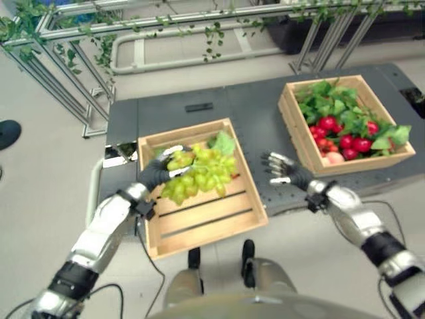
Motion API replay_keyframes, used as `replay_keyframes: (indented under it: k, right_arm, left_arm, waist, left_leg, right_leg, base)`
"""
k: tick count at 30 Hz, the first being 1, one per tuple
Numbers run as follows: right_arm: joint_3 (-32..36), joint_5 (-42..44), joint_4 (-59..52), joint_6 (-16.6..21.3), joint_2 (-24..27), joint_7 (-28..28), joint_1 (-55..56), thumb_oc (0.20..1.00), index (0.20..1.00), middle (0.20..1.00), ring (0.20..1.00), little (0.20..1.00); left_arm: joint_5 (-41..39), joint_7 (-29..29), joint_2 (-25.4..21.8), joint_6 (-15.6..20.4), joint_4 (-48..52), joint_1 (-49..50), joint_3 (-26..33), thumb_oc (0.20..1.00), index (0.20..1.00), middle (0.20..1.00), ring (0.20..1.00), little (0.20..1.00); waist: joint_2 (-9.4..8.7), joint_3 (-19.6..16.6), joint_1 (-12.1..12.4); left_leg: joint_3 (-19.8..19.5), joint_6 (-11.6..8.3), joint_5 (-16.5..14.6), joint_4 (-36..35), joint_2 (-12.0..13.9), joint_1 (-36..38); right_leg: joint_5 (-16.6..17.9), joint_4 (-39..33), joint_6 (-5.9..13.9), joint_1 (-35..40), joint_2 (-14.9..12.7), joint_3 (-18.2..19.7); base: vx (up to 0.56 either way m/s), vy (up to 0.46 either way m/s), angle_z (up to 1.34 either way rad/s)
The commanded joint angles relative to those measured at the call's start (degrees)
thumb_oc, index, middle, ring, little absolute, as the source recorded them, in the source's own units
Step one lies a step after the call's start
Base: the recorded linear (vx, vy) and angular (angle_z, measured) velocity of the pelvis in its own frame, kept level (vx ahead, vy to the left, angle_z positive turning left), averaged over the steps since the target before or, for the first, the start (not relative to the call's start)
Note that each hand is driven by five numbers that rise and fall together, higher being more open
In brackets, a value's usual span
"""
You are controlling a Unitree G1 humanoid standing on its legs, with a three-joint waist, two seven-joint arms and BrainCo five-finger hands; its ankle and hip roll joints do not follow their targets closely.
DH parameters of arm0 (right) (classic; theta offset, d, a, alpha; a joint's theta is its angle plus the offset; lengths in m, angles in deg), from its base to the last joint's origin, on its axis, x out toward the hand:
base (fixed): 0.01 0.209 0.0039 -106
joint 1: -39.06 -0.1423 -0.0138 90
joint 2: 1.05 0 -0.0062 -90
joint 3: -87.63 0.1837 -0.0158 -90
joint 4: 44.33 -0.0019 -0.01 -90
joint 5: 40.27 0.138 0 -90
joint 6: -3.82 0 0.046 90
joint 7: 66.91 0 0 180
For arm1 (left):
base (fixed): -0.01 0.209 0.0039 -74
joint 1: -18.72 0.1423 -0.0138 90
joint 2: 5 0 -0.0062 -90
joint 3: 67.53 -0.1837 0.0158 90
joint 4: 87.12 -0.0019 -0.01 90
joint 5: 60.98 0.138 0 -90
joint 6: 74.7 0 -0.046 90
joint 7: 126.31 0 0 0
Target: Pick up the fruits from the basket on one side to the basket on the other side
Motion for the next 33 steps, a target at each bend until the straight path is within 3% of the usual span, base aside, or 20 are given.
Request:
replay_keyframes:
  k: [1,13,23,33]
  right_arm:
    - [0.0,3.6,-3.6,2.6,-2.6,0.2,-2.6,1.0,1.0,1.0,1.0,1.0]
    - [-5.3,8.6,-5.9,0.3,-8.9,-2.4,-3.4,1.0,1.0,1.0,1.0,1.0]
    - [-4.2,10.2,-6.9,2.6,-13.3,-0.9,0.3,1.0,1.0,1.0,1.0,1.0]
    - [-5.3,10.4,-7.0,3.3,-15.3,-0.1,0.5,1.0,1.0,1.0,1.0,1.0]
  left_arm:
    - [-3.8,-0.4,-0.5,6.3,5.5,-5.3,-0.1,0.2,0.2,0.2,0.2,0.2]
    - [-4.3,-1.2,1.4,6.8,6.0,-10.5,-4.3,0.2,0.2,0.2,0.2,0.2]
    - [-3.4,-1.1,1.3,7.4,5.1,-13.2,-5.0,0.2,0.2,0.2,0.2,0.2]
    - [-4.1,-0.4,4.8,7.5,3.8,-17.1,-8.3,0.2,0.2,0.2,0.2,0.2]
  waist:
    - [-1.8,-3.4,1.0]
    - [-1.47,-6.3,0.8]
    - [-1.11,-8.4,-0.2]
    - [-1.21,-10.2,-0.7]
  left_leg:
    - [1.6,4.05,-5.9,2.5,-5.0,0.6]
    - [2.2,3.89,-6.3,1.2,-4.5,3.7]
    - [2.9,3.86,-7.1,0.4,-4.3,6.4]
    - [3.2,3.71,-7.6,-0.3,-4.2,8.9]
  right_leg:
    - [-0.4,-3.8,3.45,3.9,0.7,0.0]
    - [-0.9,-5.3,3.44,7.1,1.1,0.6]
    - [-1.6,-5.6,3.57,9.4,1.2,0.7]
    - [-1.9,-7.0,3.78,12.3,1.5,0.7]
  base:
    - [0.04,-0.014,-0.03]
    - [0.03,-0.009,-0.03]
    - [0.04,-0.003,-0.03]
    - [0.03,-0.007,0.0]
